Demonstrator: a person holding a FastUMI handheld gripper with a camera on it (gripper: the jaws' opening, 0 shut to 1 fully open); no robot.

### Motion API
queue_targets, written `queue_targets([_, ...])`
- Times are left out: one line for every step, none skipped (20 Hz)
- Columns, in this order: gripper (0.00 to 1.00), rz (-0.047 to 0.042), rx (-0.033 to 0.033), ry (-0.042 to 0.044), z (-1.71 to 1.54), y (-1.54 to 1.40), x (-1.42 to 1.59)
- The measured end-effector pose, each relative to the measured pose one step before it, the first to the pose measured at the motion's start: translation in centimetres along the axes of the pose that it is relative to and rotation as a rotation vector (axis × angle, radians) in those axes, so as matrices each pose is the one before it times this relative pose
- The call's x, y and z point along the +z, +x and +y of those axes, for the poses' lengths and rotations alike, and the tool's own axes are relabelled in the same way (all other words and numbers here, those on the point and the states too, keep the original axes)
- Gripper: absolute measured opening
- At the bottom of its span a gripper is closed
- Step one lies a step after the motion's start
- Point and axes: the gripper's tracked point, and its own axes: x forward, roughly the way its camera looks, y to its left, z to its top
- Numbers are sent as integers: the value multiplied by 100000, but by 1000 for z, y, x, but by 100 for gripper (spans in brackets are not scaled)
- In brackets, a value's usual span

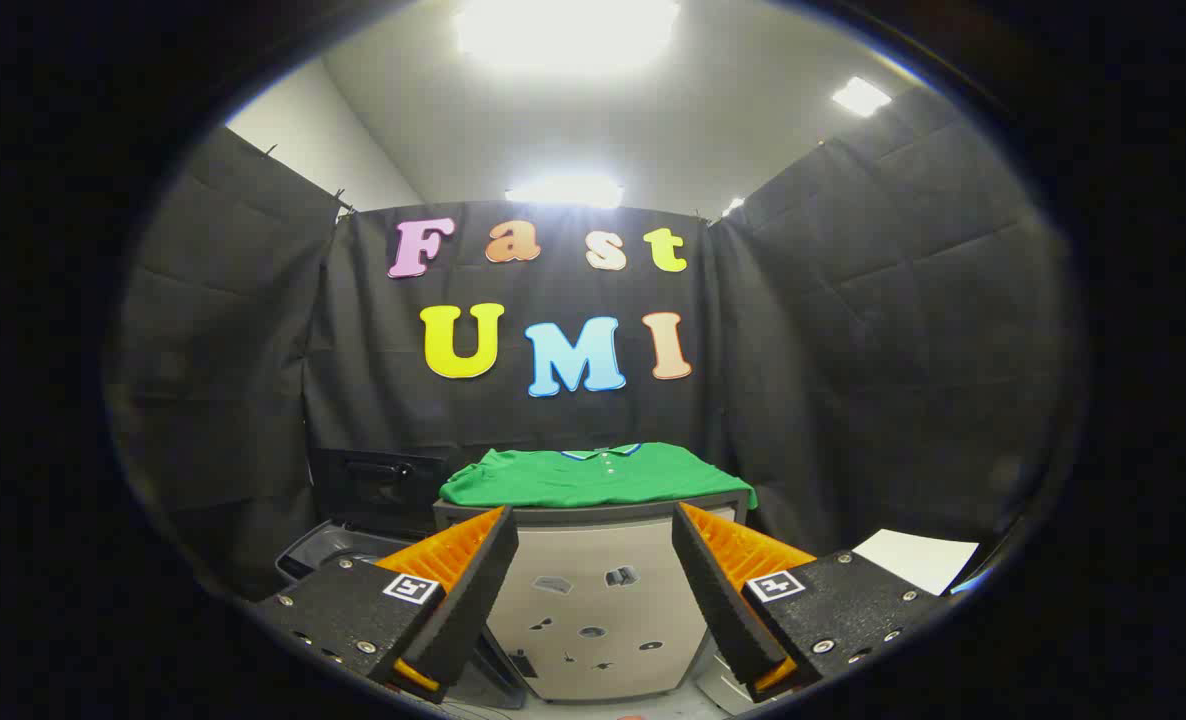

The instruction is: Put the clothes into the washing machine and then close the washing machine lid.

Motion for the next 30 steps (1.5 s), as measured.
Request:
queue_targets([96,414,1032,-23,527,-65,-82])
queue_targets([96,-155,1374,60,623,-51,-39])
queue_targets([96,183,1628,-251,680,-3,17])
queue_targets([96,453,1249,-680,554,29,-253])
queue_targets([96,397,1249,-430,639,-22,-196])
queue_targets([96,345,1039,30,594,1,-209])
queue_targets([96,80,885,446,497,100,-93])
queue_targets([96,79,638,419,483,-11,-122])
queue_targets([96,406,759,43,384,-36,-236])
queue_targets([96,872,538,-235,395,58,-470])
queue_targets([96,1109,627,-213,330,-29,-549])
queue_targets([96,1028,578,152,310,-40,-376])
queue_targets([96,654,315,489,240,-177,-363])
queue_targets([96,127,113,967,146,-132,-148])
queue_targets([96,-56,112,1172,162,-34,-139])
queue_targets([96,122,15,908,149,73,-270])
queue_targets([96,574,26,585,77,39,-243])
queue_targets([96,626,-60,486,127,-36,-380])
queue_targets([96,442,96,508,102,-75,-239])
queue_targets([96,351,249,385,115,-36,-87])
queue_targets([96,399,311,167,127,16,-118])
queue_targets([96,61,225,-79,123,-77,31])
queue_targets([96,-80,77,-192,67,55,77])
queue_targets([96,-124,336,-47,128,26,124])
queue_targets([95,-280,586,-286,368,-9,129])
queue_targets([95,-387,294,-490,193,-73,313])
queue_targets([95,-485,222,-525,78,37,240])
queue_targets([95,-736,32,-251,9,72,578])
queue_targets([95,-787,57,-104,-51,136,518])
queue_targets([95,-248,-32,-145,-132,249,599])
